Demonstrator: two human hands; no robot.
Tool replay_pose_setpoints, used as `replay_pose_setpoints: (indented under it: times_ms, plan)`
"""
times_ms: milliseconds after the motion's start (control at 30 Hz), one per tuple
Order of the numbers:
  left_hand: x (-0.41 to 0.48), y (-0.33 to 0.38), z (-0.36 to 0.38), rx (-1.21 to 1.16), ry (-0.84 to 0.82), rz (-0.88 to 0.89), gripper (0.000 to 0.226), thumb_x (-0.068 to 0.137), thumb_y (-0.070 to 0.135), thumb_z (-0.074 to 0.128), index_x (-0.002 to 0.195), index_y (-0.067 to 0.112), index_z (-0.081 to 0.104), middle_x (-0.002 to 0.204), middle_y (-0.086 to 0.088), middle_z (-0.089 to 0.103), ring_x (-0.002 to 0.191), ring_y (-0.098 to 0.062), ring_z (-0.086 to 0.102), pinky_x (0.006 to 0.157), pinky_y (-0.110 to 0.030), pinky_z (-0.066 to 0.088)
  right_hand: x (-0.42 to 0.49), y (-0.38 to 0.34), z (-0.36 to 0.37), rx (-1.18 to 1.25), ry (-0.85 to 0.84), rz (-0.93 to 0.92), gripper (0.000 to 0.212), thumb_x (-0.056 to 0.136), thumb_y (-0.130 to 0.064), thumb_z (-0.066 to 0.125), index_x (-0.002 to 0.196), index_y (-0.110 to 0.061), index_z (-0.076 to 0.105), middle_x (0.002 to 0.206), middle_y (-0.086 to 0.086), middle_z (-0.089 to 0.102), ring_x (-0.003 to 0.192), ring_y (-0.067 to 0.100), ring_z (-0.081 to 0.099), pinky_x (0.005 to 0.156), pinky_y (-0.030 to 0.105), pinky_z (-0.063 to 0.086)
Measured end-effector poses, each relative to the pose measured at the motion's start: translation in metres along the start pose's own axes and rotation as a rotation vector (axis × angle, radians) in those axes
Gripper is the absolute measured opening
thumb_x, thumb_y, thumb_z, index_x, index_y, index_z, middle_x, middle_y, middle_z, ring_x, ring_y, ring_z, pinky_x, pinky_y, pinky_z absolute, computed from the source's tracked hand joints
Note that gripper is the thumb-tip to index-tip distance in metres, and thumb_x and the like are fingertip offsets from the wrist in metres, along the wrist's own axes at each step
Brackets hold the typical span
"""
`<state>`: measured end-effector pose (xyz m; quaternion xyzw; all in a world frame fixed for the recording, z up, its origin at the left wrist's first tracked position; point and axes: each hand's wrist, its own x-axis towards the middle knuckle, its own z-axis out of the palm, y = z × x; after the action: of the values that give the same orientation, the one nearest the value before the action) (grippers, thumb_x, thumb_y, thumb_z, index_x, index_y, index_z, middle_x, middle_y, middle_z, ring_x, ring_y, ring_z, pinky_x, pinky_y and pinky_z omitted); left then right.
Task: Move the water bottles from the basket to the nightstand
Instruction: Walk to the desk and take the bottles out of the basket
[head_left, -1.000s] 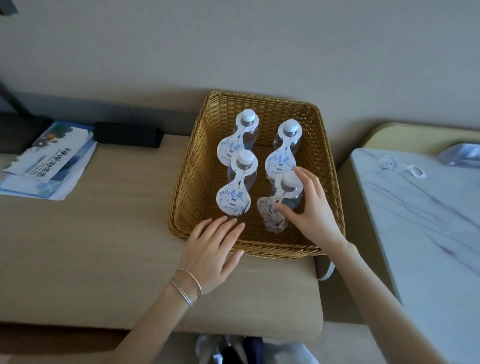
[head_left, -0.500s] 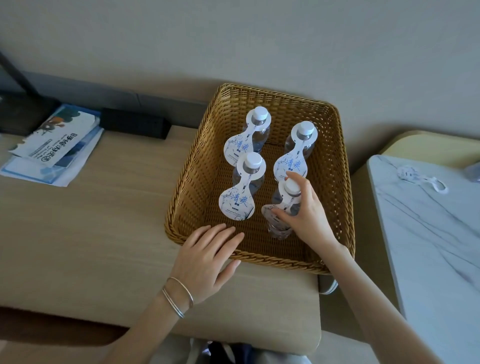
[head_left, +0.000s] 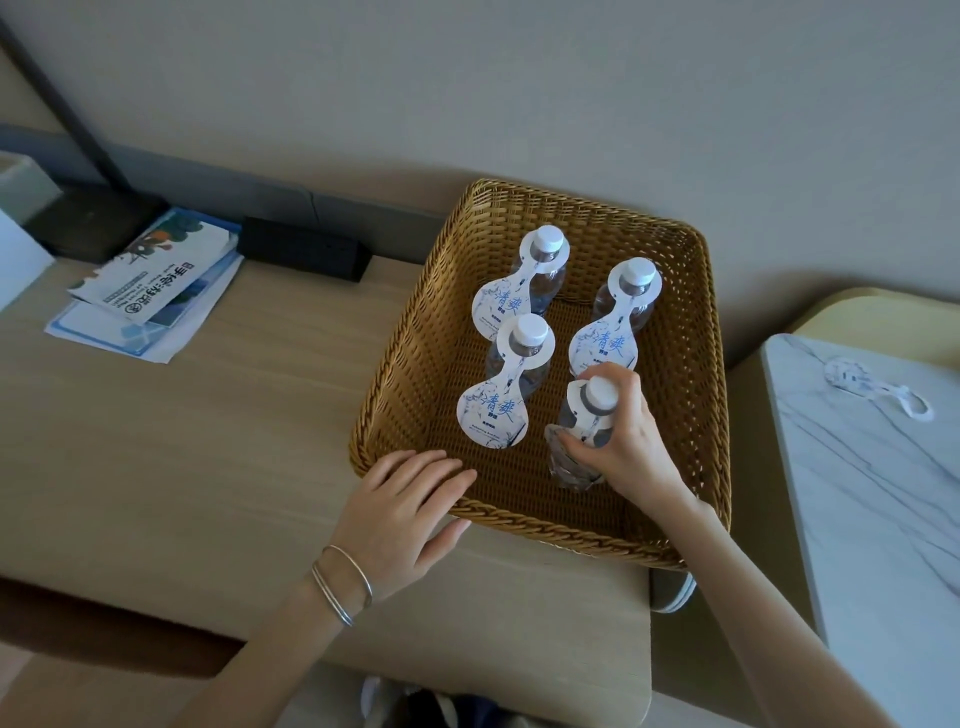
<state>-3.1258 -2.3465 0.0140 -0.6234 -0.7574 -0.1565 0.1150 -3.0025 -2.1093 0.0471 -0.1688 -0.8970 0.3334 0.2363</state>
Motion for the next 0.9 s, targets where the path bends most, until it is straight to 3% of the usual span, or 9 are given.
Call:
replay_pose_setpoints:
  times_ms: [133, 233, 333, 400, 567, 667, 767, 900]
  plan:
    - [-0.005, -0.013, -0.006, -0.009, -0.001, 0.004, 0.041, 0.095, 0.038, 0.041, 0.115, 0.014, 0.066, 0.116, -0.002, 0.065, 0.113, -0.02, 0.059, 0.097, -0.037, 0.041, -0.002, -0.031, -0.012, 0.025, 0.051, -0.087, 0.073, 0.068, -0.013, 0.082, 0.118, -0.033, 0.033, 0.113, 0.0, 0.048, 0.104, 0.027, 0.053, 0.086, 0.043, 0.049]
    - [-0.012, -0.029, -0.015, -0.018, 0.002, -0.003, 0.039, 0.095, 0.034, 0.042, 0.116, 0.012, 0.066, 0.117, -0.003, 0.064, 0.114, -0.021, 0.058, 0.097, -0.037, 0.041, -0.001, -0.068, -0.028, 0.068, 0.087, -0.113, 0.078, 0.066, -0.011, 0.083, 0.117, -0.037, 0.031, 0.115, -0.012, 0.048, 0.107, 0.01, 0.051, 0.088, 0.022, 0.046]
    - [-0.019, -0.048, -0.029, -0.015, -0.001, -0.013, 0.039, 0.094, 0.033, 0.042, 0.117, 0.012, 0.065, 0.12, -0.004, 0.063, 0.116, -0.021, 0.056, 0.098, -0.035, 0.04, 0.004, -0.11, -0.036, 0.103, 0.106, -0.148, 0.071, 0.064, -0.015, 0.08, 0.115, -0.028, 0.032, 0.115, -0.03, 0.044, 0.107, -0.005, 0.049, 0.085, 0.008, 0.04]
    - [-0.025, -0.063, -0.04, -0.019, 0.005, -0.021, 0.04, 0.094, 0.034, 0.042, 0.118, 0.011, 0.064, 0.121, -0.004, 0.062, 0.117, -0.021, 0.054, 0.098, -0.034, 0.04, 0.009, -0.137, -0.033, 0.117, 0.12, -0.156, 0.071, 0.062, -0.016, 0.079, 0.114, -0.029, 0.033, 0.116, -0.023, 0.047, 0.108, -0.003, 0.049, 0.085, 0.01, 0.042]
    - [-0.056, -0.109, -0.068, -0.004, -0.005, -0.079, 0.043, 0.095, 0.036, 0.039, 0.122, 0.012, 0.062, 0.125, -0.004, 0.06, 0.119, -0.021, 0.053, 0.095, -0.035, 0.041, 0.023, -0.203, 0.001, 0.183, 0.152, -0.205, 0.074, 0.062, -0.022, 0.081, 0.114, -0.043, 0.032, 0.116, -0.003, 0.05, 0.109, 0.018, 0.053, 0.087, 0.032, 0.048]
    - [-0.086, -0.141, -0.076, -0.007, -0.036, -0.153, 0.045, 0.094, 0.038, 0.039, 0.125, 0.012, 0.059, 0.127, -0.005, 0.057, 0.121, -0.023, 0.052, 0.096, -0.037, 0.04, 0.03, -0.237, 0.036, 0.214, 0.147, -0.229, 0.071, 0.063, -0.023, 0.078, 0.114, -0.035, 0.031, 0.115, -0.017, 0.049, 0.108, 0.016, 0.053, 0.087, 0.029, 0.047]
    - [-0.122, -0.176, -0.075, 0.008, -0.067, -0.185, 0.046, 0.092, 0.039, 0.042, 0.124, 0.012, 0.06, 0.128, -0.007, 0.057, 0.118, -0.026, 0.052, 0.098, -0.039, 0.039, 0.038, -0.263, 0.076, 0.237, 0.12, -0.224, 0.074, 0.062, -0.012, 0.082, 0.114, -0.029, 0.033, 0.115, -0.001, 0.052, 0.109, 0.02, 0.053, 0.087, 0.03, 0.047]
    - [-0.173, -0.22, -0.057, 0.007, -0.163, -0.248, 0.05, 0.094, 0.044, 0.033, 0.124, 0.014, 0.059, 0.13, -0.007, 0.055, 0.118, -0.027, 0.052, 0.1, -0.04, 0.036, 0.054, -0.275, 0.135, 0.2, 0.111, -0.174, 0.073, 0.061, -0.007, 0.081, 0.114, -0.018, 0.033, 0.111, 0.001, 0.051, 0.102, 0.006, 0.053, 0.081, 0.015, 0.045]
